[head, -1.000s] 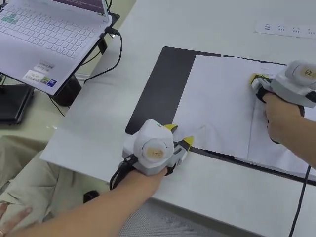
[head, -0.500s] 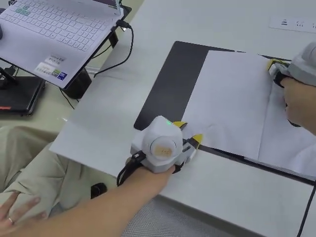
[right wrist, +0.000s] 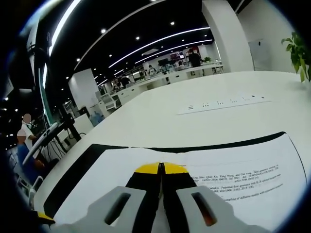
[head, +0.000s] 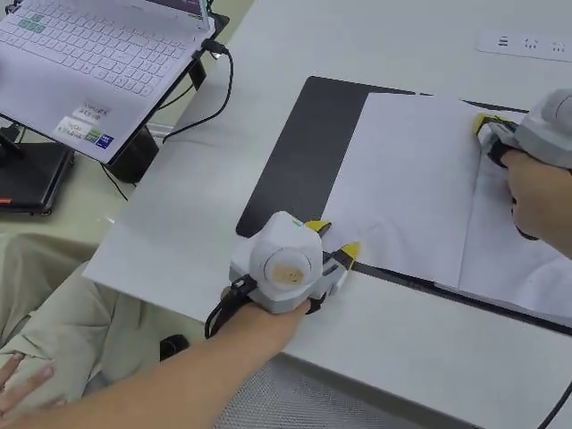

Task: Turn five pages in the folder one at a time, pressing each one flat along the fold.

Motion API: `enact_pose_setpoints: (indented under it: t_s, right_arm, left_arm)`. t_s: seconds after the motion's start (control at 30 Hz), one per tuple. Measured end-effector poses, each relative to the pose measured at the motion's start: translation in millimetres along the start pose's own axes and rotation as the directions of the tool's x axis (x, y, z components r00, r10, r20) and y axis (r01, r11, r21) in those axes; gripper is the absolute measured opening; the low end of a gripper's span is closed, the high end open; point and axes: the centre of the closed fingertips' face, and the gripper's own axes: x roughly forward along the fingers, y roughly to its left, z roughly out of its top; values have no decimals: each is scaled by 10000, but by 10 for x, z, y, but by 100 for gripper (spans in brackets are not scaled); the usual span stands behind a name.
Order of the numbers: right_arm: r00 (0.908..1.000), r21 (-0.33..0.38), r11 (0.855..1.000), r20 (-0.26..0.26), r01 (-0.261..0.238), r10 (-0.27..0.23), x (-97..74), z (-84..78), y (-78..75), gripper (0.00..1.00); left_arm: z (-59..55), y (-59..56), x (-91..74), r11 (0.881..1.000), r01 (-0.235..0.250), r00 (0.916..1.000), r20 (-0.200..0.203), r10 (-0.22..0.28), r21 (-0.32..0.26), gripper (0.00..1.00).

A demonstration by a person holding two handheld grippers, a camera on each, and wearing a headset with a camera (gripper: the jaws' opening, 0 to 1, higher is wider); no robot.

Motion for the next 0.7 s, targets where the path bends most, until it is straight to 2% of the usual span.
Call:
enact_pose_setpoints:
  t_s: [0.17,0.27,0.43,0.7]
  right_arm:
    - [9994,-36,9994,-34,-351,351,-134,-92,72,0]
    - [9977,-199,9976,-155,-657,654,-327,-119,247,0]
    - [9971,-73,9973,-196,-731,729,-546,-156,367,0]
    - [9949,282,9948,-237,-978,985,-738,-237,426,0]
  left_arm:
    - [0,-6,4,10000,-2,10000,26,2,6,26]
    - [1,-12,3,10000,1,10000,26,-2,37,26]
    - [1,-19,7,10000,0,10000,26,-1,23,26]
    - [1,-28,7,10000,10,10000,85,-10,34,26]
